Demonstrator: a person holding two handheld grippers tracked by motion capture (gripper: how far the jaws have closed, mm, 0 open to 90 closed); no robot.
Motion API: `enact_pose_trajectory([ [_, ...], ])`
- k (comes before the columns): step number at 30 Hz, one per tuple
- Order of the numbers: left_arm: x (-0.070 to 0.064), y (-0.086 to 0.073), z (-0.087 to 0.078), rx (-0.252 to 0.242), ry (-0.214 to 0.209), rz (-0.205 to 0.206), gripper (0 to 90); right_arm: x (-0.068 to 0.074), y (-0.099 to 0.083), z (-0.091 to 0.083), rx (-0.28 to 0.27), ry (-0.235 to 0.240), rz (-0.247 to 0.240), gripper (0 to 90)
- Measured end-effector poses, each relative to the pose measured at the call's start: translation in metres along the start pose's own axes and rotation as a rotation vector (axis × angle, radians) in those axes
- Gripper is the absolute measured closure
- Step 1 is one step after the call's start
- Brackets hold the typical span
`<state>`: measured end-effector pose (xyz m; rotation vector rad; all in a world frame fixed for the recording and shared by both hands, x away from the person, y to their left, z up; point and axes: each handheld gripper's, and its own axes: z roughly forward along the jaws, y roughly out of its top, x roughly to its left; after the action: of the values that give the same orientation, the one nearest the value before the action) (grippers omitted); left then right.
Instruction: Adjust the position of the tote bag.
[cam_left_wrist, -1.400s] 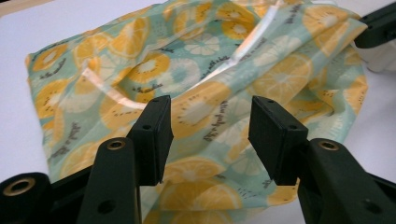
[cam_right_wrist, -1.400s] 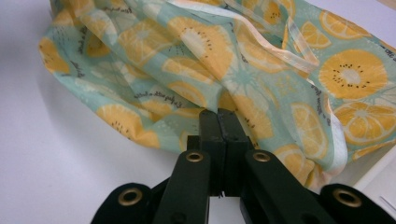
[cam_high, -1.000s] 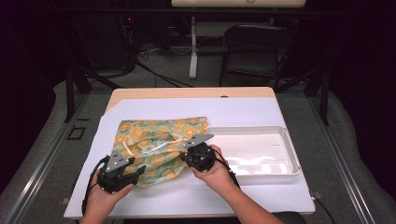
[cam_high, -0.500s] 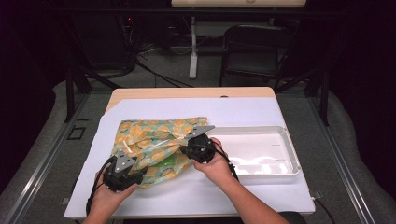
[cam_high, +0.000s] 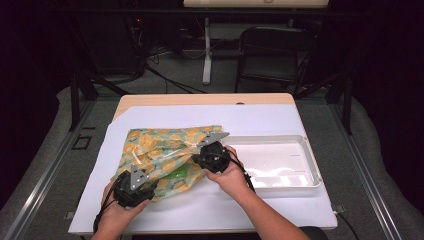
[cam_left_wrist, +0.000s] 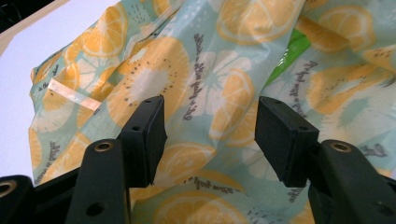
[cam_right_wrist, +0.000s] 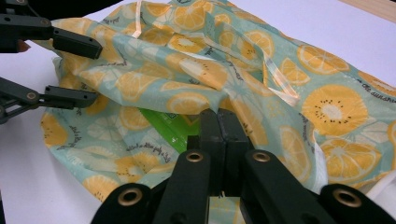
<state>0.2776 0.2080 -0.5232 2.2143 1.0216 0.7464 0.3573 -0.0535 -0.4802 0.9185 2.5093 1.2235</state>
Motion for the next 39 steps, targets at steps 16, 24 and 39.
enact_pose_trajectory([
  [16, 0.002, -0.001, 0.002, 0.014, 0.034, 0.023, 68.2, 0.005, -0.001, -0.002, -0.014, 0.003, -0.015, 90.0],
  [24, 0.004, -0.002, 0.001, 0.024, 0.007, 0.006, 85.3, 0.008, -0.005, -0.001, -0.005, 0.005, -0.025, 90.0],
  [39, 0.013, 0.006, -0.006, -0.005, 0.026, -0.016, 90.0, 0.008, -0.008, -0.002, 0.010, 0.001, -0.035, 90.0],
])
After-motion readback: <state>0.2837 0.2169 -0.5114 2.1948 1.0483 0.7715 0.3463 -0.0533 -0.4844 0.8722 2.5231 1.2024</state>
